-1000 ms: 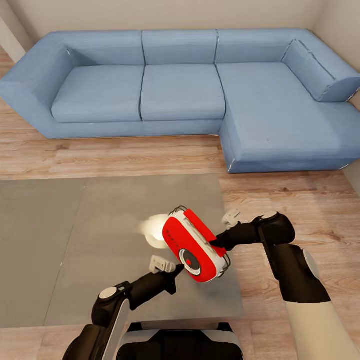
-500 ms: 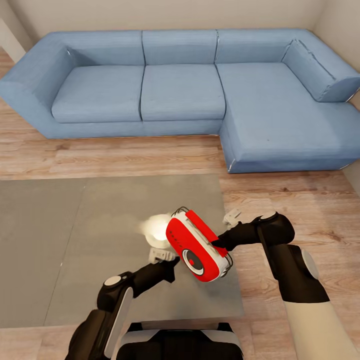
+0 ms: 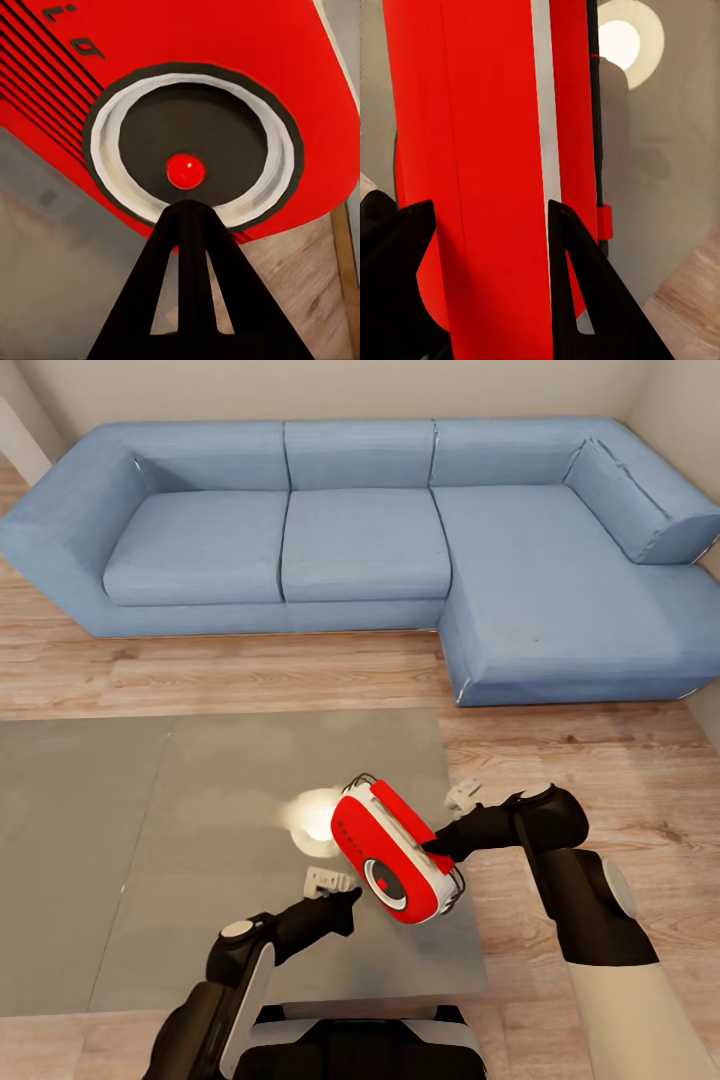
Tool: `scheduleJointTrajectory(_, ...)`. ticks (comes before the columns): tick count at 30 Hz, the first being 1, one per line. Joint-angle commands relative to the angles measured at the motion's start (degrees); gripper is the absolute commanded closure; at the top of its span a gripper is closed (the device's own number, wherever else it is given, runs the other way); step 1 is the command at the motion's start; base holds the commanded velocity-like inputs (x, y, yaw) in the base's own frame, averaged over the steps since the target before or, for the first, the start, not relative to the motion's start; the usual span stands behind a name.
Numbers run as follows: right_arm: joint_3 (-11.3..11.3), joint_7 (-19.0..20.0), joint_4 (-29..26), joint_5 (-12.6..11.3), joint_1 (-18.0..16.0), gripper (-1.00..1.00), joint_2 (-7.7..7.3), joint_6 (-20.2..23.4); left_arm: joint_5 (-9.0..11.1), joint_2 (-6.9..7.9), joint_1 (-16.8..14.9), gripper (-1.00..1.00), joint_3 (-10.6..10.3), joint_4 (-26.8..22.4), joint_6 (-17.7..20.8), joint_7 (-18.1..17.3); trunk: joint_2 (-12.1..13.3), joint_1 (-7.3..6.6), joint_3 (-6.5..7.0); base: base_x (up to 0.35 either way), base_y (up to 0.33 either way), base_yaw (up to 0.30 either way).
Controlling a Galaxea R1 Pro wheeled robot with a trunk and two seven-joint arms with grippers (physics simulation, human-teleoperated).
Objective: Turn on the radio receiver that's on the table in the living room.
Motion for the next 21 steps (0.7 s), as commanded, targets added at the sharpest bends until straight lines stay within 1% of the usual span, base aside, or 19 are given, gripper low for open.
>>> scheduleJointTrajectory(1, 0.0, 0.0, 0.0, -0.3, 0.0, 1.0, 0.05, 0.2, 0.0, -0.01, -0.1, 1.0, 0.0, 0.1, -0.1, 0.1, 0.0, 0.0, 0.0, 0.0, 0.0, 0.0)
scheduleJointTrajectory(4, 0.1, 0.0, 0.0, -0.3, 0.0, 1.0, 0.09, 0.1, 0.1, -0.03, -0.3, 1.0, 0.0, 0.1, -0.2, 0.2, 0.0, 0.0, 0.0, 0.0, 0.0, 0.0)
scheduleJointTrajectory(6, 0.1, 0.0, 0.0, -0.3, 0.0, 1.0, 0.09, 0.1, 0.2, -0.07, -1.1, 1.0, 0.0, 0.4, -0.3, 0.2, 0.0, 0.0, 0.0, 0.0, 0.0, 0.0)
scheduleJointTrajectory(9, 0.0, 0.0, 0.0, -0.3, 0.0, 1.0, 0.1, 0.1, 0.2, -0.08, -3.1, 1.0, -0.1, 2.8, -0.3, 0.3, 0.0, 0.0, 0.0, 0.0, 0.0, 0.0)
scheduleJointTrajectory(10, 0.0, 0.0, 0.0, -0.3, 0.0, 1.0, 0.1, 0.1, 0.2, -0.08, -3.3, 1.0, -0.1, 3.3, -0.4, 0.3, 0.0, 0.0, 0.0, 0.0, 0.0, 0.0)
scheduleJointTrajectory(11, 0.0, 0.0, 0.0, -0.3, 0.0, 1.0, 0.1, 0.1, 0.2, -0.08, -3.9, 1.0, -0.1, 5.0, -1.5, 0.3, 0.0, 0.0, 0.0, 0.0, 0.0, 0.0)
scheduleJointTrajectory(14, 0.0, 0.0, 0.0, -0.3, 0.0, 1.0, 0.1, 0.1, 0.3, -0.08, -4.3, 1.0, -0.1, 6.4, -2.8, 0.3, 0.0, 0.0, 0.0, 0.0, 0.0, 0.0)
scheduleJointTrajectory(19, 0.0, 0.0, 0.0, -0.3, 0.0, 1.0, 0.15, 0.0, 0.3, -0.08, -4.4, 1.0, -0.1, 8.4, -3.7, 0.3, 0.0, 0.0, 0.0, 0.0, 0.0, 0.0)
scheduleJointTrajectory(21, 0.1, 0.0, 0.0, -0.3, 0.0, 1.0, 0.21, -0.1, 0.3, -0.08, -4.4, 1.0, -0.1, 9.6, -4.7, 0.3, 0.0, 0.0, 0.0, 0.0, 0.0, 0.0)
